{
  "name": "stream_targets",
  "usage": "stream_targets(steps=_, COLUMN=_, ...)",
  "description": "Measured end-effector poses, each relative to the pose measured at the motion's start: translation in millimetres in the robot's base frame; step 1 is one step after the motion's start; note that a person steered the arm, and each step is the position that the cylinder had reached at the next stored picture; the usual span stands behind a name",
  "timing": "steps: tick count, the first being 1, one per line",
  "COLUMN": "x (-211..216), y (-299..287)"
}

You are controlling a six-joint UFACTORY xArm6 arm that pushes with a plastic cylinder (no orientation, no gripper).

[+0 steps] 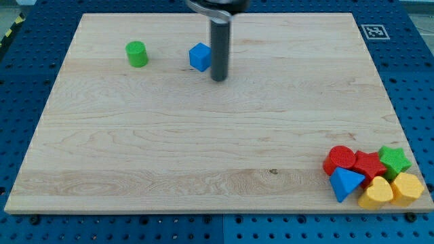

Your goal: Slide the cube above the red star

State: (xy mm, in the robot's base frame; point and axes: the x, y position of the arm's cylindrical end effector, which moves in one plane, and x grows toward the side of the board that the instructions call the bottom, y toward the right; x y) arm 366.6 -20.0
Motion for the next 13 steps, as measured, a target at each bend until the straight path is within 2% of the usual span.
stream_targets(steps=1, x=-27, y=-27)
stream_targets(steps=2, x=-35, y=-22)
stream_targets(steps=4, x=-39, y=-68)
stream_targets(steps=5, x=-63, y=-74)
stream_targets(steps=6, x=-77, y=-55)
stream_targets(steps=8, x=13, y=36)
stream_targets(steps=10, x=5, y=12)
stream_targets(steps=11, x=-18, y=11)
stream_targets(steps=13, x=-25, y=11)
